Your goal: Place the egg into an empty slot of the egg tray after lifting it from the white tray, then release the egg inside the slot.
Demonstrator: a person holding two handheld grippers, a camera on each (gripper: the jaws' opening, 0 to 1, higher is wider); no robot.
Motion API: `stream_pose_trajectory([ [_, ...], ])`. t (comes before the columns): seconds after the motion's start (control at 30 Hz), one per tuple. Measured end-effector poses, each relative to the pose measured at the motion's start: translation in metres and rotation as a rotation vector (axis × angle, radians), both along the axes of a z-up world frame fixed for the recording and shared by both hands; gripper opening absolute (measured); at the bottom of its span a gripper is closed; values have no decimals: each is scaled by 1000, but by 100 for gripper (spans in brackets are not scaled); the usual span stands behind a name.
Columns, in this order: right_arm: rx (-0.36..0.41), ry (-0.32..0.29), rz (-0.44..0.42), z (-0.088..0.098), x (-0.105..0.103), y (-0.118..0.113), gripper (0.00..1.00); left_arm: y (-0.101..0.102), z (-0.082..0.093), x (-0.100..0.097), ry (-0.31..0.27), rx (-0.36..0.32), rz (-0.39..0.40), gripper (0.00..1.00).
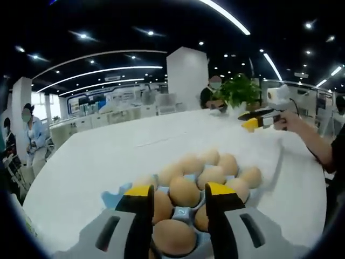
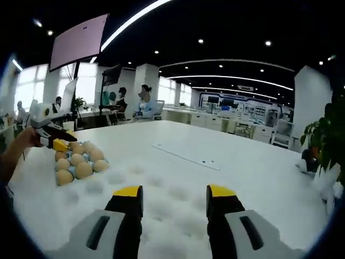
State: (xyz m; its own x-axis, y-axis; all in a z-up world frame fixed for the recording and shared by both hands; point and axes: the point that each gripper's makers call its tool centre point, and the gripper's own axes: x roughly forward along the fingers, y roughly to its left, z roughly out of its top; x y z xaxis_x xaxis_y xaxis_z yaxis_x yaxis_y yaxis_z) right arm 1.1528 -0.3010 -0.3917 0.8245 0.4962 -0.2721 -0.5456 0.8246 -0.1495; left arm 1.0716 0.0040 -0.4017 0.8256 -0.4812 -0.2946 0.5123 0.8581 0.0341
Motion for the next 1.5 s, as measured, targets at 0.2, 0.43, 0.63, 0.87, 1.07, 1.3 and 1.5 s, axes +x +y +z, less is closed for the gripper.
stream_pose_trajectory([
  [0.2, 4, 5, -55, -2, 5, -20, 49, -7, 1, -4, -2, 14, 2, 39],
  [0.43, -83, 41, -131, -19, 9, -40, 48, -11, 1, -7, -1, 8, -6, 39],
  [0.63, -103, 89, -176, -33, 11, -53, 46, -9, 1, -6, -1, -5, -4, 39],
  [0.87, 7, 130, -207, -40, 11, -58, 42, -11, 0, -6, -4, -16, -4, 39],
  [1.07, 20, 129, -209, -39, 15, -62, 42, -12, -1, -6, -3, -26, -9, 39],
  [1.3, 13, 129, -220, -39, 17, -66, 41, -12, -1, -8, 1, -27, -8, 39],
  [1.5, 13, 132, -223, -39, 17, -68, 41, -14, -2, -9, 11, -26, -15, 40],
])
